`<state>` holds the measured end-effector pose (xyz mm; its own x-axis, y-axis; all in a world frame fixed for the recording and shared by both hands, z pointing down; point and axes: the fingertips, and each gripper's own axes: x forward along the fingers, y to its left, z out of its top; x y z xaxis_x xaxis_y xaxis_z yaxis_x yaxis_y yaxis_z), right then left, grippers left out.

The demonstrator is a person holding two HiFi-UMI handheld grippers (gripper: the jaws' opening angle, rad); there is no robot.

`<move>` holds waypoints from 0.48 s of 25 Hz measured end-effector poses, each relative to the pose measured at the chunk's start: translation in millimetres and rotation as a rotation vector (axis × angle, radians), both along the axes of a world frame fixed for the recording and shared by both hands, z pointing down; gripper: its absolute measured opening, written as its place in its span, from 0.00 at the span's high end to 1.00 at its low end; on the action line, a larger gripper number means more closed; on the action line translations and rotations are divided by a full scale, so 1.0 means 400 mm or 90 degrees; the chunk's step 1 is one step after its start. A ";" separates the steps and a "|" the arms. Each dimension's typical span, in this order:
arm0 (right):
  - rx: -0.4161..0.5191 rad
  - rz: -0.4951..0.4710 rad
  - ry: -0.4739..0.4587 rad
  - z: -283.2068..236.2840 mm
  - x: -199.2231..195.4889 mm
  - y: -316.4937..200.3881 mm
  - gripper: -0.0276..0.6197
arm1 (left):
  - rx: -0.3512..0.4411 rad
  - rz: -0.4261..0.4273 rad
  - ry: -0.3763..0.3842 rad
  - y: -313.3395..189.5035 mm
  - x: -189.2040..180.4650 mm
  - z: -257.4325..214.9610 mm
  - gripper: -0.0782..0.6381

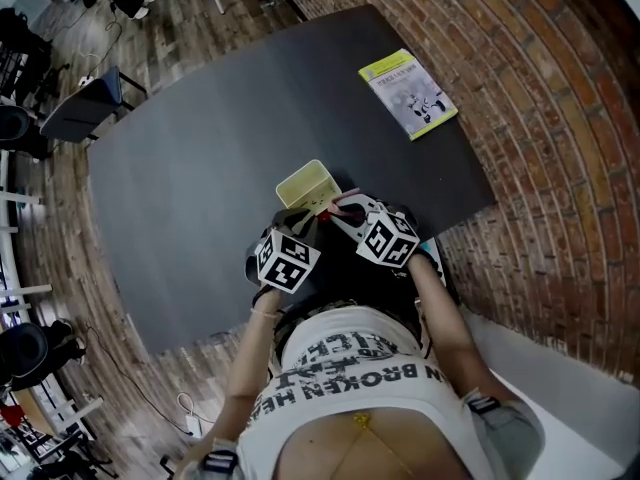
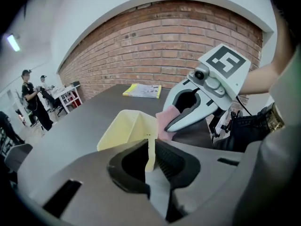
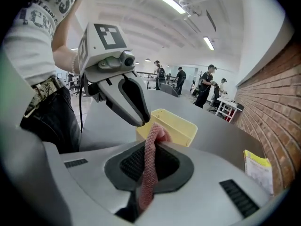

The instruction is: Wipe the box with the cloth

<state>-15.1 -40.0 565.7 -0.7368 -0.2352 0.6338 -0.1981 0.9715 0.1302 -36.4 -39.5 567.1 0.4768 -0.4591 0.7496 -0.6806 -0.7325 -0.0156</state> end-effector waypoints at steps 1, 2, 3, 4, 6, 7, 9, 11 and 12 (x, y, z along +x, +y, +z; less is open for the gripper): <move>-0.001 -0.003 -0.011 -0.013 -0.003 -0.004 0.93 | 0.006 -0.010 0.008 -0.002 -0.008 -0.006 0.84; -0.002 -0.007 -0.023 -0.027 -0.006 -0.007 0.93 | 0.010 -0.019 0.016 -0.003 -0.015 -0.010 0.84; -0.004 -0.009 -0.035 -0.041 -0.009 -0.008 0.93 | 0.014 -0.029 0.027 -0.002 -0.021 -0.014 0.84; -0.006 -0.011 -0.046 -0.056 -0.012 -0.008 0.93 | 0.020 -0.039 0.041 0.000 -0.025 -0.019 0.84; -0.011 -0.014 -0.068 -0.086 -0.017 -0.007 0.93 | 0.035 -0.058 0.079 0.001 -0.031 -0.042 0.84; -0.011 -0.014 -0.080 -0.103 -0.020 -0.008 0.93 | 0.047 -0.067 0.099 0.000 -0.033 -0.063 0.85; -0.005 -0.009 -0.106 -0.137 -0.027 -0.011 0.93 | 0.074 -0.081 0.139 -0.003 -0.037 -0.115 0.87; 0.004 0.003 -0.130 -0.169 -0.035 -0.010 0.93 | 0.103 -0.090 0.176 -0.002 -0.039 -0.159 0.87; 0.007 0.011 -0.142 -0.184 -0.038 -0.010 0.93 | 0.117 -0.095 0.190 -0.001 -0.042 -0.176 0.88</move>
